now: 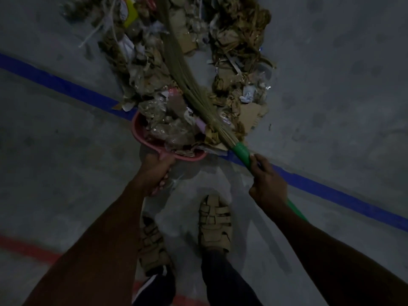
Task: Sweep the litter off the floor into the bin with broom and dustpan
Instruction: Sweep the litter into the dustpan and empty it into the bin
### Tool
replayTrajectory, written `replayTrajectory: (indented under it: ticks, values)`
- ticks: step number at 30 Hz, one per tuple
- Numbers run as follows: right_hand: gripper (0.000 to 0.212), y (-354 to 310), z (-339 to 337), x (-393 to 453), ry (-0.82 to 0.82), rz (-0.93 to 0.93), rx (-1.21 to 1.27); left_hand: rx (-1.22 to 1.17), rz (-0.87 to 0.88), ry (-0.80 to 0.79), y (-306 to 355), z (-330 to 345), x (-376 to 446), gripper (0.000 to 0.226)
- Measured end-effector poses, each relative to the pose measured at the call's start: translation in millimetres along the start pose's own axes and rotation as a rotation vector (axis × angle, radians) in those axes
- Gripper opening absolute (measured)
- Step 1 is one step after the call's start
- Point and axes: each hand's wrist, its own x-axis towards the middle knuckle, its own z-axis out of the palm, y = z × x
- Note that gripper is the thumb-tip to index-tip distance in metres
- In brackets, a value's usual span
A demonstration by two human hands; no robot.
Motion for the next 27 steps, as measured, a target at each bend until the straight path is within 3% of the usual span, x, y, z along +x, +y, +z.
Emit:
replayTrajectory:
  ticks: [6,11,21,27]
  values:
    - [0.075,-14,-27,-19,0.104,0.179,0.166,-0.047,0.025,0.022,22,5,-35,0.038]
    - [0.074,-38,-80,-51,0.205,0.205,0.239,-0.089,0.065,-0.029,49,-10,-85,0.04]
    - [0.074,-139,-249,-143,0.234,0.184,0.334,-0.031,0.157,0.017,105,-141,-253,0.035]
    - [0.076,-223,-352,-234,0.172,0.137,0.315,-0.09,0.16,0.049,99,-223,-396,0.033]
